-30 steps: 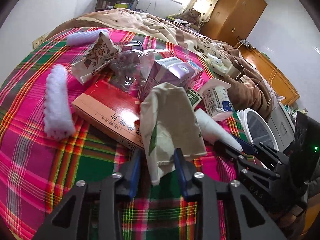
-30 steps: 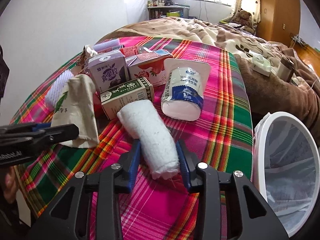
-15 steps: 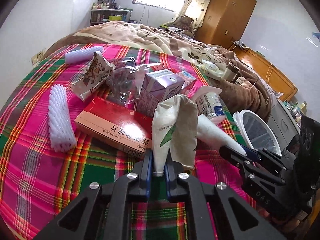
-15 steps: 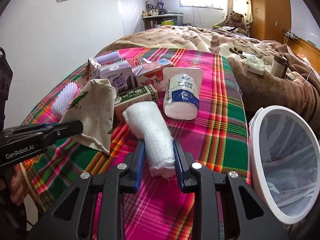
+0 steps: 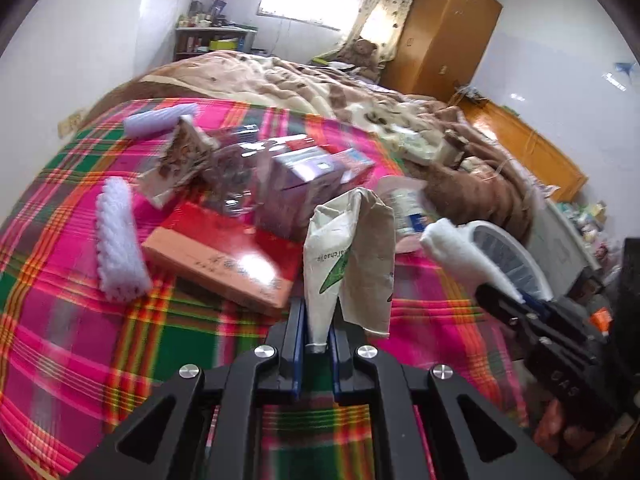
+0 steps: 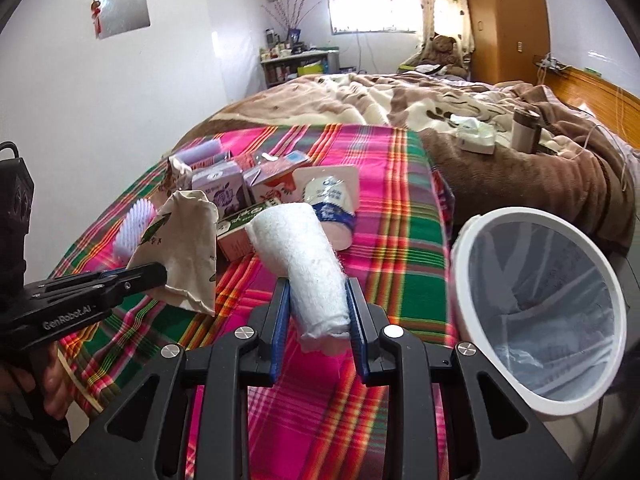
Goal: Collect trash
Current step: 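Carry both items over the wastebasket and open both tools to drop them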
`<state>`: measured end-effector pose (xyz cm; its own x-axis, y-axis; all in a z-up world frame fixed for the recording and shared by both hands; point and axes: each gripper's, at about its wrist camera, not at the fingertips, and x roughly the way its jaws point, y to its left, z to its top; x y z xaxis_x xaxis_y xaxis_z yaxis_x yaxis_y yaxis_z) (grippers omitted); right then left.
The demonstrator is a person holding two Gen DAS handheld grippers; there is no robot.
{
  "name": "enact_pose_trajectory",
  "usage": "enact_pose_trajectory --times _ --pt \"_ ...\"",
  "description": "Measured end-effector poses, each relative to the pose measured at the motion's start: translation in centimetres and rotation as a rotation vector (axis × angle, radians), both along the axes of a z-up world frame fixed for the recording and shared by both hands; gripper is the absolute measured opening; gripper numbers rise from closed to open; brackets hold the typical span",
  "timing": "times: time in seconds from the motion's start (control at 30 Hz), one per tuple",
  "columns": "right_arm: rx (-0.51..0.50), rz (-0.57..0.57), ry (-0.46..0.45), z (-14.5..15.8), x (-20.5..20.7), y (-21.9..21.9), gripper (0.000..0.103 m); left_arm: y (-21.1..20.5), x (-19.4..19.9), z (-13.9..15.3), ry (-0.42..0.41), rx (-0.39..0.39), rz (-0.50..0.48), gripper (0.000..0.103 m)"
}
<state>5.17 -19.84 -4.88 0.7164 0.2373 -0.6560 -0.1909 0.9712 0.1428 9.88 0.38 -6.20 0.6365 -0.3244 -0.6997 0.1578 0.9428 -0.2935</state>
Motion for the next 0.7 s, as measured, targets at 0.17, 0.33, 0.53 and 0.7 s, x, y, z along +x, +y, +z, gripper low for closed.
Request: enact_pose_trajectory --times 0.17,0.33,0.53,0.7 --pt "0.001 -0.066 -0.031 1.1 -0.8 -1.7 0.028 -1.7 -0.3 1.8 -0.057 0.028 -0.043 0.01" --pt "-0.023 -0.162 -0.074 2.3 -1.7 -4.3 0.028 -4.8 -0.1 3.3 -0.1 0.036 -0.115 0.01" --pt "-0.052 -0.27 -0.085 2.8 -2.4 -7.6 0.028 -10.4 1.1 4.0 -0.104 0.032 -0.23 0.01" --pt "-0.073 -0.368 -0.068 2.4 -2.3 -10.5 0.028 -14.5 1.8 4.0 -0.103 0.028 -0.309 0.01"
